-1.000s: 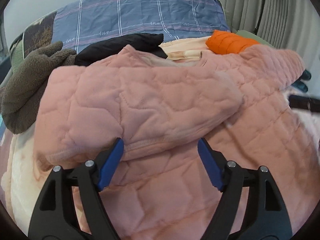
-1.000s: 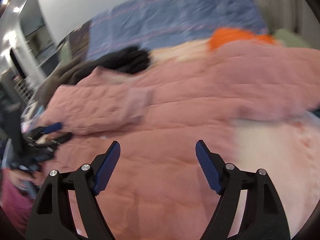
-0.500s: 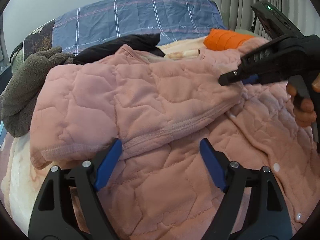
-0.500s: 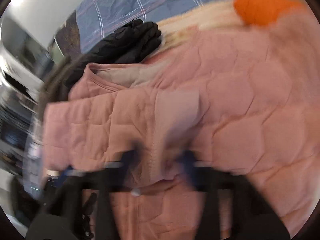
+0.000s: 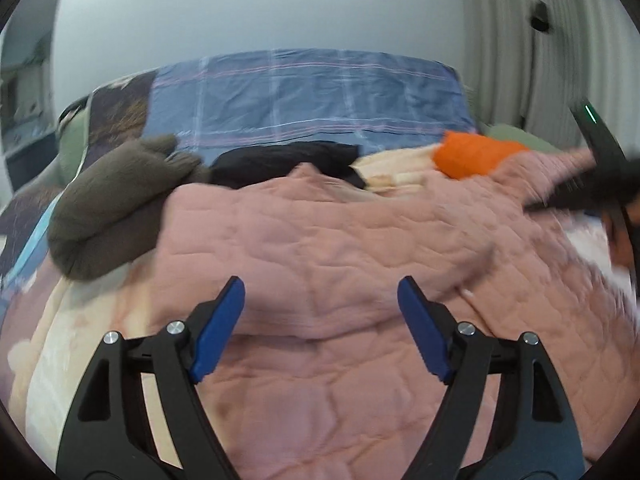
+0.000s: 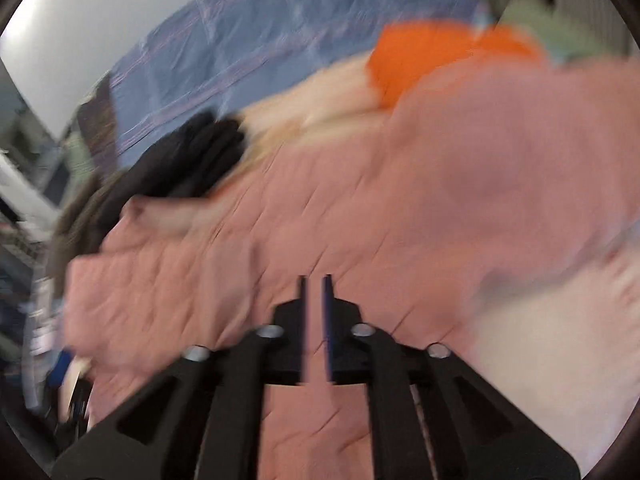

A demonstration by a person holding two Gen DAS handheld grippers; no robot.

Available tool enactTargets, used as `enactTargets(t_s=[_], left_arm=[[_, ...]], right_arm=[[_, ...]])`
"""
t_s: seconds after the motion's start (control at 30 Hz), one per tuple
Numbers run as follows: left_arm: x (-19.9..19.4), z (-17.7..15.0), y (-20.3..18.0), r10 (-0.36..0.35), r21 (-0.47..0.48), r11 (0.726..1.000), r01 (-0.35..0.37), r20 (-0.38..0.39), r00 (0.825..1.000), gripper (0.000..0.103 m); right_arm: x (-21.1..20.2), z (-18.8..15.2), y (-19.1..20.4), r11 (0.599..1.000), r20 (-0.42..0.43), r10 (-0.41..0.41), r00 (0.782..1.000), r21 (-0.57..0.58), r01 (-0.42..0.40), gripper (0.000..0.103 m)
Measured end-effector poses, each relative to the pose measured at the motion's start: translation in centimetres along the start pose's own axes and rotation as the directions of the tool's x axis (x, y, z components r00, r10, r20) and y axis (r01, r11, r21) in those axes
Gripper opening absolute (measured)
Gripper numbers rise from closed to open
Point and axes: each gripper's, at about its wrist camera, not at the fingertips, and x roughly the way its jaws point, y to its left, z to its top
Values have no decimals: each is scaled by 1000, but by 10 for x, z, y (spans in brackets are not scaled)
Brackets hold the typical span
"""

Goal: Fold large clothes

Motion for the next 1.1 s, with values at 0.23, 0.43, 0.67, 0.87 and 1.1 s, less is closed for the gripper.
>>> enactTargets(t_s=[0.23, 0.43, 0.67, 0.87, 1.1], left_arm=[[-3, 14, 38, 212, 48, 976, -210, -19, 977, 86], [2, 10, 67, 204, 26, 979, -203, -55, 977, 86], [4, 2, 50, 179, 115, 978, -176, -15, 984, 86], [26, -12, 24, 263, 274, 930, -244, -36, 964, 88], [43, -22, 26, 442, 376, 832, -408, -4, 897, 93]], right_arm=[[59, -9, 50, 986, -218, 164, 962, 32, -161, 80], [55, -15, 83, 994, -3, -3, 1000, -110, 3, 10], [-31, 16, 75, 989, 299, -110, 948, -59, 134, 10], [-5, 13, 11, 959, 129, -284, 950, 37, 281, 14], [-1, -6, -6, 925, 136, -379, 915, 95, 368, 31]])
